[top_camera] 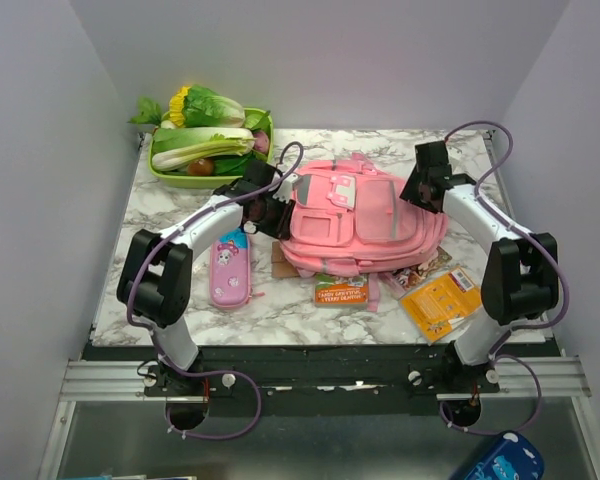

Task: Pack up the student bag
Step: Place the student bag at the center of the board, then adjust the student bag at the center of the board.

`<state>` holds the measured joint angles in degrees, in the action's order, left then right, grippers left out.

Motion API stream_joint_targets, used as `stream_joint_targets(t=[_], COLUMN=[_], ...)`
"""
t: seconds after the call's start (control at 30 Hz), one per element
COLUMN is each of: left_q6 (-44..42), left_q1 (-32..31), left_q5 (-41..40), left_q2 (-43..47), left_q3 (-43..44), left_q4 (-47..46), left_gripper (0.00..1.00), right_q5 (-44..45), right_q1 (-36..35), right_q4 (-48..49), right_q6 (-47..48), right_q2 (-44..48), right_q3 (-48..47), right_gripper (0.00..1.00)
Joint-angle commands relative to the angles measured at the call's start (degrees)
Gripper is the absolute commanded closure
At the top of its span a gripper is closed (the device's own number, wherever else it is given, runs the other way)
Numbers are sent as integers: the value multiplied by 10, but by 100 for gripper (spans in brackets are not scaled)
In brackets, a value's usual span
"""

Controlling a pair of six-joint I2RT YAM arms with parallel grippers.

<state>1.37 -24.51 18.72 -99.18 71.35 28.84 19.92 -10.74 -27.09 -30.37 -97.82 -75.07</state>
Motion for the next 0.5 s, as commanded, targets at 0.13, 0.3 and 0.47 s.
stream_joint_targets(t=[0.13, 0.3, 0.47], left_q6=[10, 28, 31], left_q1=[-2, -3, -6], left_q5=[-11, -6, -8], left_q2=[-43, -58, -73], left_q3=[79, 130, 175], left_q4=[-12, -14, -19], left_gripper=[64, 64, 65], right_q5=[-127, -175, -236], right_q1=[5, 6, 5], right_q4=[57, 88, 115], right_q6=[-60, -91, -111], right_q2=[89, 155, 249], right_q3=[132, 211, 262], right_gripper=[57, 88, 99])
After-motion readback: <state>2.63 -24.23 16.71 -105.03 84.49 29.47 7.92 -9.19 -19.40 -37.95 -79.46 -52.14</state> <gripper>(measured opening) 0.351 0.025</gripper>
